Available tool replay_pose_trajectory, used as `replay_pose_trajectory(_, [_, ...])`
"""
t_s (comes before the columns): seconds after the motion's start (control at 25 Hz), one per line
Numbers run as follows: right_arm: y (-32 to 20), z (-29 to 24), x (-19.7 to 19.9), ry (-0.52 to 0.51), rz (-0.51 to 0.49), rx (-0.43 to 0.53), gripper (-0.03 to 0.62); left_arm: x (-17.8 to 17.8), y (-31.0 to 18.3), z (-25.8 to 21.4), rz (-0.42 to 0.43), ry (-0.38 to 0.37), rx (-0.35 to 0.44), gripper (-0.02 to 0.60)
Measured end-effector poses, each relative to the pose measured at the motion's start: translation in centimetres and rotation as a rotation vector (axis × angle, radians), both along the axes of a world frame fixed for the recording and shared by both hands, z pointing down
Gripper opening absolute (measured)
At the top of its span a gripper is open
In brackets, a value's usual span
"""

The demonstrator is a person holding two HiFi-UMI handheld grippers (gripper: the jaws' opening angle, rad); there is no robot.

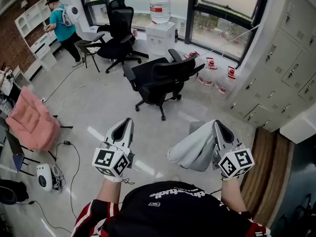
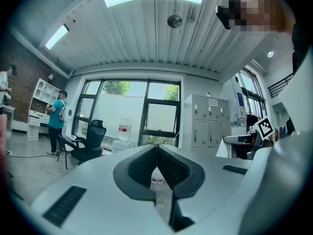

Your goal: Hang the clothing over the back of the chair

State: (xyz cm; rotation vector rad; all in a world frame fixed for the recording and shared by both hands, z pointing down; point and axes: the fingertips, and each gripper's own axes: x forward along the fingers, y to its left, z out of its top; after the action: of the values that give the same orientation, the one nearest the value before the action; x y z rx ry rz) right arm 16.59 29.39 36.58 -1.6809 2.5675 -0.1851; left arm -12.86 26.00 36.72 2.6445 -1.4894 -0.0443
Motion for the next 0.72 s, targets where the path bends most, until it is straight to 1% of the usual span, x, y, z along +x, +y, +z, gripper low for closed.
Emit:
replay_pose_trajectory(0.4, [-2.5,-0.1,-0.3,-0.01,-0.073,-0.004,0.021,1.3,-1.5,-0.4,-0.026,-0.015,0.006,0.026])
replay_pose_trajectory(0.72, [-4.1,-0.5,1.1,-0.018,-0.149,0.02,0.021,3.5,-2.0,-0.9,-0.08,-0.016,0.02,0.026])
